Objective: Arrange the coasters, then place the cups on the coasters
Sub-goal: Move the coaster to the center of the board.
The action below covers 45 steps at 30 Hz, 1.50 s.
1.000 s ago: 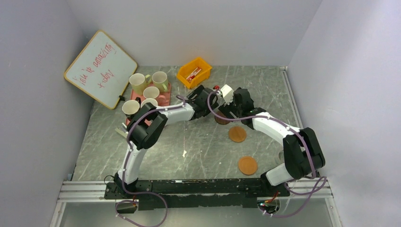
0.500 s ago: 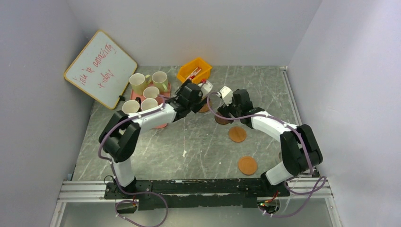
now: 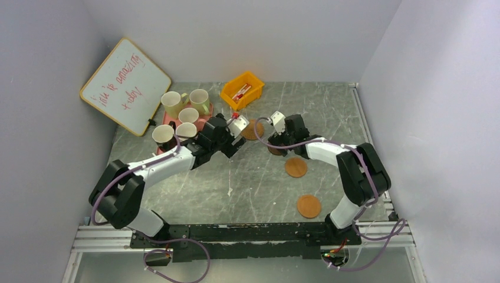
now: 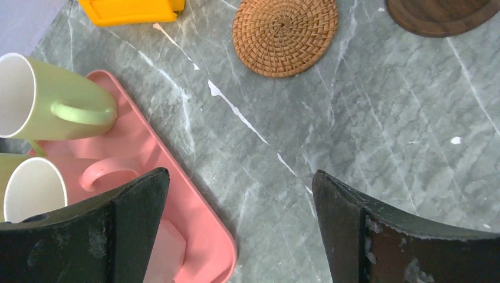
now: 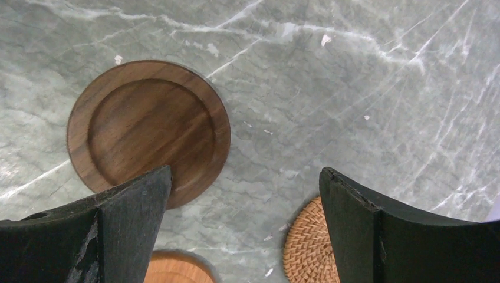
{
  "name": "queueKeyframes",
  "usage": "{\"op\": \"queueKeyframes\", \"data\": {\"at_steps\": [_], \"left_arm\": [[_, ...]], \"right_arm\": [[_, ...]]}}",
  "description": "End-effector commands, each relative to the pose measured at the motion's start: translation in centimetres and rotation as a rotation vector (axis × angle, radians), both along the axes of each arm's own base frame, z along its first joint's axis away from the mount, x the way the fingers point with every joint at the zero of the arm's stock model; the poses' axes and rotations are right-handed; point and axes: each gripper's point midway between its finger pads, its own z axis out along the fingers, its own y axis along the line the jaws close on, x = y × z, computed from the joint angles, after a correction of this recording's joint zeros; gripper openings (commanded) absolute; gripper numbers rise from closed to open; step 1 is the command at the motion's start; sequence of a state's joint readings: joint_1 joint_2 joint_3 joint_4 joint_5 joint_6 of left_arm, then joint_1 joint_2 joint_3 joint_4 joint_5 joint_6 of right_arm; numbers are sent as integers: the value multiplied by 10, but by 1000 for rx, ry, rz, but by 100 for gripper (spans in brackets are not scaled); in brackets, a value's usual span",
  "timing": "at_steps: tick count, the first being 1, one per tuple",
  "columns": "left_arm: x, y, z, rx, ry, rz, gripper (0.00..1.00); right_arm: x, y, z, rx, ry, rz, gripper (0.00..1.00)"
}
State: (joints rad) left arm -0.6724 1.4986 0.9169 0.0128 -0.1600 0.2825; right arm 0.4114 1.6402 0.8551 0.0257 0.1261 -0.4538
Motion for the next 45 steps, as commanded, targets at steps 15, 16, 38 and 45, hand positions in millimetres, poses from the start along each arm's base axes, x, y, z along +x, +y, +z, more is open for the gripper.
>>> {"op": "queueKeyframes", "data": {"at_steps": [15,16,38,45], "left_arm": [[-7,-10,35,-171,-61,-45,96],[-8,-9,36,-176,-66,-45,96],[-9,-1,52,-217,-134,-13,96],[-10,-1,52,-221,-134,-20,96]], "right_arm": [[61,-52,-40,-130,26,-192,100],[63,-54,-41,-134,25,-195,100],[101,-53,0,-83,-60,-250,100],[79,-60,86,-1,-83,-215,100]]}}
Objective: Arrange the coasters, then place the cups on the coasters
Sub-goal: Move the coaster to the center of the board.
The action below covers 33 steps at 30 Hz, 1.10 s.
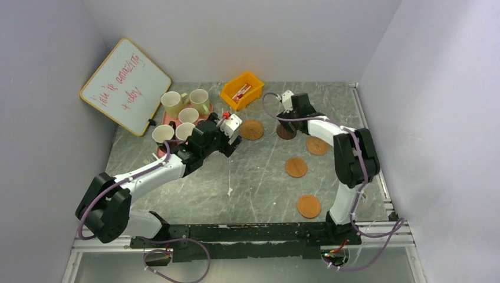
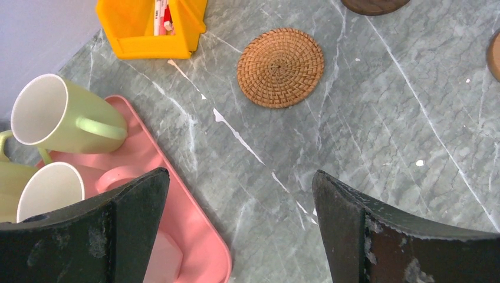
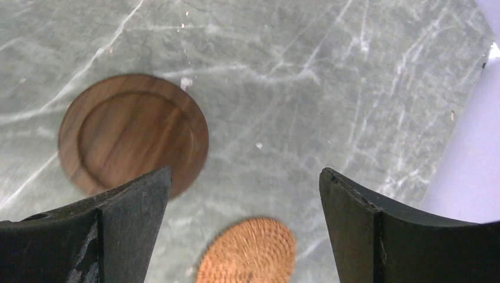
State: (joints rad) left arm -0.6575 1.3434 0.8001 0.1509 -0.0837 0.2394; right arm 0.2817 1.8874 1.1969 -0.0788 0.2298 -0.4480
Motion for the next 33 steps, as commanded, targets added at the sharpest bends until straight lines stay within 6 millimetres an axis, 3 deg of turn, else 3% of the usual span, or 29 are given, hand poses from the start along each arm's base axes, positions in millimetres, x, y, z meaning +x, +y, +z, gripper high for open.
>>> {"op": "queueKeyframes", "data": {"at_steps": [1,8,17,26,29,33], "left_arm": [[2,-1,16,-55,-35,11,96],[1,-3,14,-59,-29,-2,96],[3,0,13,-50,-33,19,96],[4,1,13,-47,-38,26,96],[5,2,11,-43,-37,28,96],[5,1,10,-40,-35,28,96]], "right_arm": [[-11,-21,78,48,-69,-11,100],[-52,-78,40,-21,38,-39,100],[-70,-108,8,-35,88,-79,100],[-63,-132,-30,-95,123,-137,100],[-52,-156,-34,-110,106,-193,100],[-38,-172,-40,-112,108,-232,100]]}}
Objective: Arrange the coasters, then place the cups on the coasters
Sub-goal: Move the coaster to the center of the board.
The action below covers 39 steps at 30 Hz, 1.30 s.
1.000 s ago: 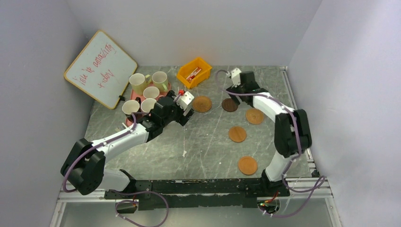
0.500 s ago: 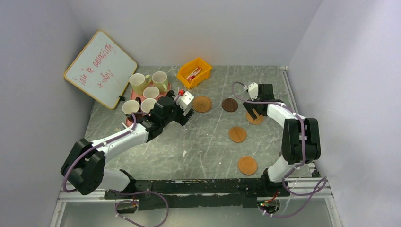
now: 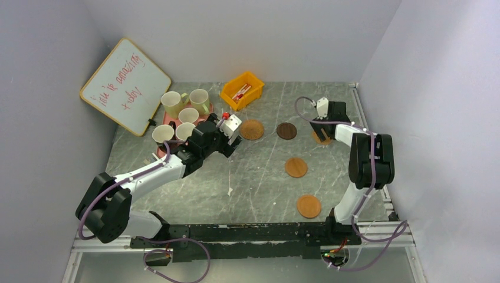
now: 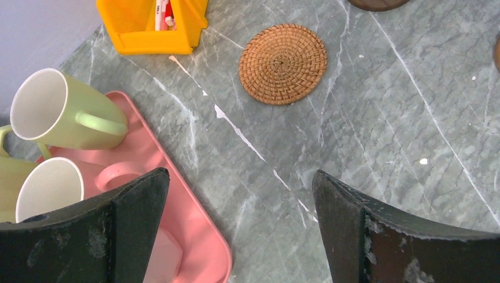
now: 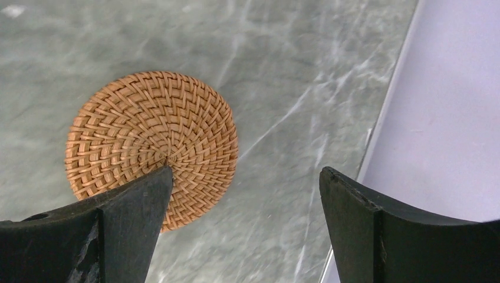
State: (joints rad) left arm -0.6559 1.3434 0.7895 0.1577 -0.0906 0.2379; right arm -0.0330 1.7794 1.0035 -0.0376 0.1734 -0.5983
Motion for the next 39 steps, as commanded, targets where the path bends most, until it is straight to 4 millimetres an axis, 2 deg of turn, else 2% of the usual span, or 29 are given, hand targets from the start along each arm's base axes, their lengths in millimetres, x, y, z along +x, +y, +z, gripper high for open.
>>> {"op": "queueKeyframes", "data": {"at_steps": [1,4,9,12,14,16,21,22,23,27,31,34,39], "left_arm": [[6,0,13,-43,-38,22,96],[6,0,13,-43,-40,22,96],[7,-1,11,-41,-37,25,96],[7,0,11,-38,-37,27,96],[8,1,11,-38,-39,32,96],[8,1,11,-39,-41,35,96],[9,2,11,-39,-43,43,96],[9,2,11,-38,-43,45,96],[9,2,11,-39,-44,44,96],[9,2,10,-36,-40,44,96],[9,2,10,-37,-42,42,96],[10,3,10,-34,-44,47,96],[11,5,9,-29,-48,53,96]], "right_arm": [[7,-30,-23,-38,40,-69,100],[13,-36,-25,-41,35,-85,100],[13,-35,-23,-25,31,-74,100],[16,-34,-13,-22,7,-70,100],[20,-33,0,-16,-30,-65,100],[28,-26,27,12,-119,-46,100],[34,4,127,68,-386,3,100],[32,13,134,83,-391,16,100],[30,23,149,98,-408,38,100],[7,82,149,131,-333,132,100],[-21,131,124,99,-293,242,100],[-22,143,110,62,-278,251,100],[12,146,88,30,-270,197,100]]}}
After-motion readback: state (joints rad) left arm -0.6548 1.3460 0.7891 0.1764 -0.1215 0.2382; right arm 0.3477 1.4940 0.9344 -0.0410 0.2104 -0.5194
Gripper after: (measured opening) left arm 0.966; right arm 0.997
